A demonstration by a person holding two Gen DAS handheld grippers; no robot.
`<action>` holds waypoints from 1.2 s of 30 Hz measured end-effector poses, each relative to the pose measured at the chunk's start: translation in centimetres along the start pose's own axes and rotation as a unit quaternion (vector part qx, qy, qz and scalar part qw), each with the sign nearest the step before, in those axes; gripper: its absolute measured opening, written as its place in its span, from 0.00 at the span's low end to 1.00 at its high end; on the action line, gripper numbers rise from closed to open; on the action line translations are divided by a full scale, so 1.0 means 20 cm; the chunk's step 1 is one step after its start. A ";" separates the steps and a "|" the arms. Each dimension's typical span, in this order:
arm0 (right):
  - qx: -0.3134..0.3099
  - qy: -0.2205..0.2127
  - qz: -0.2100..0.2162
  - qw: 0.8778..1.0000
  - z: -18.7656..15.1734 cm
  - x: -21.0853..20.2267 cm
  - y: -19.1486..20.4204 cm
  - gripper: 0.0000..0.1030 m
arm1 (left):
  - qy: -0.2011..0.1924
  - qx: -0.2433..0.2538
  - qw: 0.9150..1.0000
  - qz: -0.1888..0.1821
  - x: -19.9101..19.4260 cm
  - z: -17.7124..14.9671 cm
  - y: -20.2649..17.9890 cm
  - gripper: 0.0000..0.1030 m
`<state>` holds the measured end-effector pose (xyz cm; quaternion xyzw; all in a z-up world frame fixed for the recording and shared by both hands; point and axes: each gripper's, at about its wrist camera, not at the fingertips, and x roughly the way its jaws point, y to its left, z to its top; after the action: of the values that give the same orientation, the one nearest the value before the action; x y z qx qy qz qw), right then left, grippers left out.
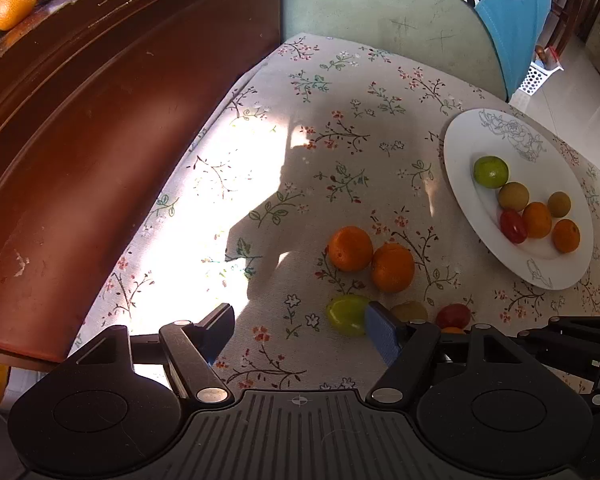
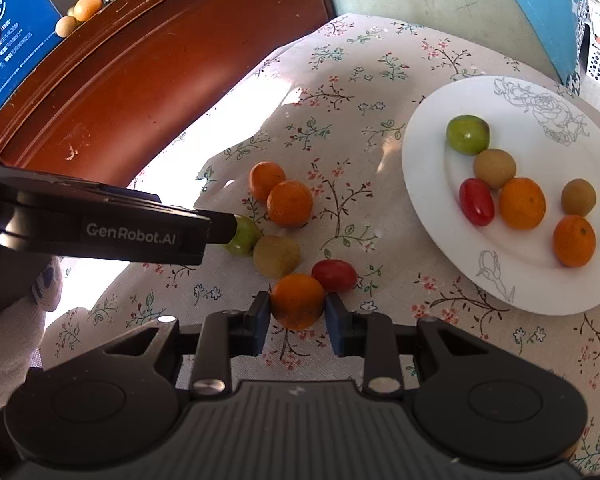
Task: Organize fruits
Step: 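Move both open grippers back to the remaining fruit pile, then grasp a mandarin with the right gripper while the left grasps a green lime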
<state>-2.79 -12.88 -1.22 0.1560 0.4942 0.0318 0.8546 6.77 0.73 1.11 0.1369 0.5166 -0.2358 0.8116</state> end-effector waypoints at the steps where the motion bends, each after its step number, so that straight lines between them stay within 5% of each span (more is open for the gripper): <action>1: 0.000 0.002 -0.002 1.000 0.00 0.00 -0.01 0.29 | -0.002 0.001 1.000 -0.003 0.00 0.00 0.00 0.70; 16: 0.007 0.011 -0.014 1.000 -0.01 0.00 -0.03 0.29 | -0.019 0.028 0.999 -0.010 0.03 -0.01 -0.05 0.70; 24: 0.008 0.013 -0.013 1.000 0.00 0.00 -0.03 0.29 | -0.031 0.123 0.992 -0.003 0.00 -0.07 -0.09 0.66; 36: 0.008 0.012 -0.014 1.000 -0.01 0.01 -0.04 0.29 | -0.024 0.126 0.992 -0.013 0.09 -0.07 -0.11 0.61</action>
<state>-2.94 -13.49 -1.62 0.1558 0.5070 0.0178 0.8475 5.18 -0.92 -0.99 0.2253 0.4654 -0.3129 0.7967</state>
